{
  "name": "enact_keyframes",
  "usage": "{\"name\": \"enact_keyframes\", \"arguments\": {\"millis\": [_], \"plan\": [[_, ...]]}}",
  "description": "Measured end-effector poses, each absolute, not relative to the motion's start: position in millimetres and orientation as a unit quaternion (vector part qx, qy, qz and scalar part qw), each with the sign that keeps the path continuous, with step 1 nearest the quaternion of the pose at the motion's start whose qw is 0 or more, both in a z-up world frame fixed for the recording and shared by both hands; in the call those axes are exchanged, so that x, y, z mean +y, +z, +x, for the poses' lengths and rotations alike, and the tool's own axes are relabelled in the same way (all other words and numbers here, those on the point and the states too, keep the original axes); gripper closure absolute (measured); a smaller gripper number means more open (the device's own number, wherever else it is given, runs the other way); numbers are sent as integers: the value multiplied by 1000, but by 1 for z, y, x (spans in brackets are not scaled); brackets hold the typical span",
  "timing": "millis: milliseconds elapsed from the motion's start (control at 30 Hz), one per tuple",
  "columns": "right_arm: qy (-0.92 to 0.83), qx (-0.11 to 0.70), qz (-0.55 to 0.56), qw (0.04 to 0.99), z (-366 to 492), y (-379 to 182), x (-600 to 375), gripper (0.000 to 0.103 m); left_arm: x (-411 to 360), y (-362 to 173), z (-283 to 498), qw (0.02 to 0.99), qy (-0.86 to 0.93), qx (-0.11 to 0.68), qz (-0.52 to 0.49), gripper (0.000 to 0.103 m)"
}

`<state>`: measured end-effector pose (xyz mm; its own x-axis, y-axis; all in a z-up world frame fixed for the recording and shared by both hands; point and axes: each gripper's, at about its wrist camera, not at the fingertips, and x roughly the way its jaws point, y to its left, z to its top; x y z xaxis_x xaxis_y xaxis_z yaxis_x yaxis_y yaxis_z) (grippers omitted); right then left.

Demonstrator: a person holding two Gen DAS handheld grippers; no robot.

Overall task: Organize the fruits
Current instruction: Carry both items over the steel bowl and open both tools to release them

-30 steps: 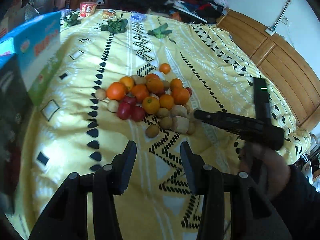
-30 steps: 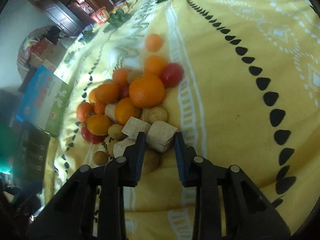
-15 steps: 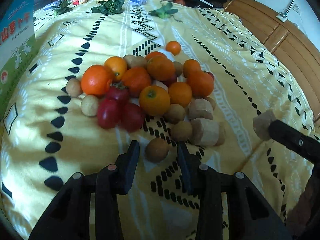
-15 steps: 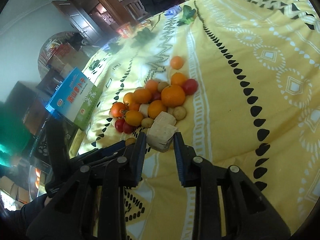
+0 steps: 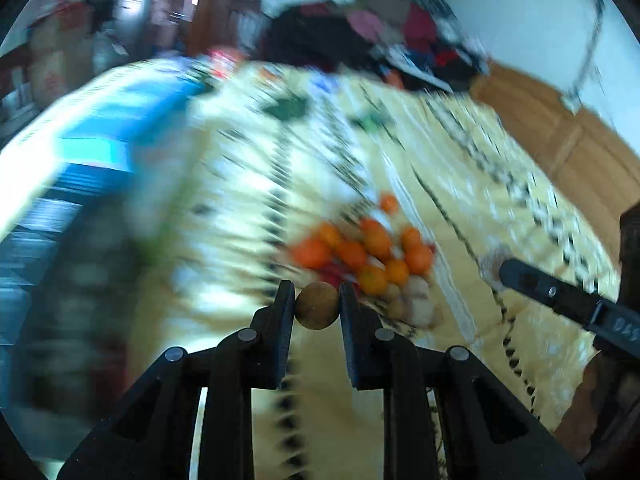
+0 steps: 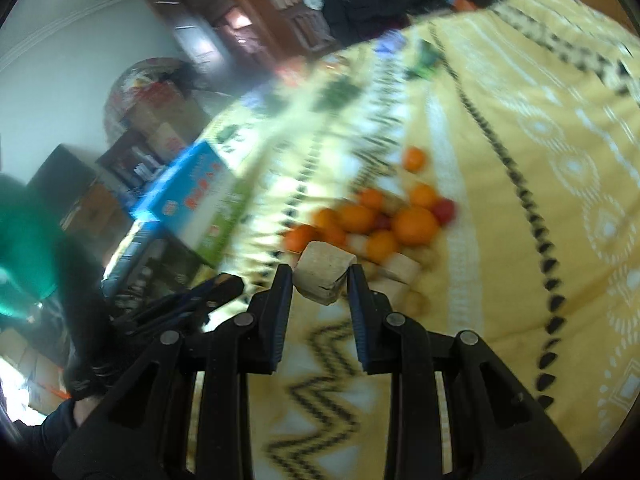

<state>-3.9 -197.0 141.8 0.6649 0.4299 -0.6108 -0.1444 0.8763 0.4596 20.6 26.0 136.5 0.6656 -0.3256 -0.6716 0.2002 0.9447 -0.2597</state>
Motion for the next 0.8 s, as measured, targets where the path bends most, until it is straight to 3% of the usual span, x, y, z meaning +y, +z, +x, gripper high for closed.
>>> {"name": "enact_keyframes", "arguments": {"millis": [233,467,800], "plan": [[265,357,135,886,-8,189,-83,74,193,198,-37,939,-1,316,-133,81],[371,365,58,852,-28,204,54,74,336,189,-94,922,116,309,-202,81],[440,415,-17,796,-54,174,185,74,381,146,-108,897,129,351,-238,81]]}}
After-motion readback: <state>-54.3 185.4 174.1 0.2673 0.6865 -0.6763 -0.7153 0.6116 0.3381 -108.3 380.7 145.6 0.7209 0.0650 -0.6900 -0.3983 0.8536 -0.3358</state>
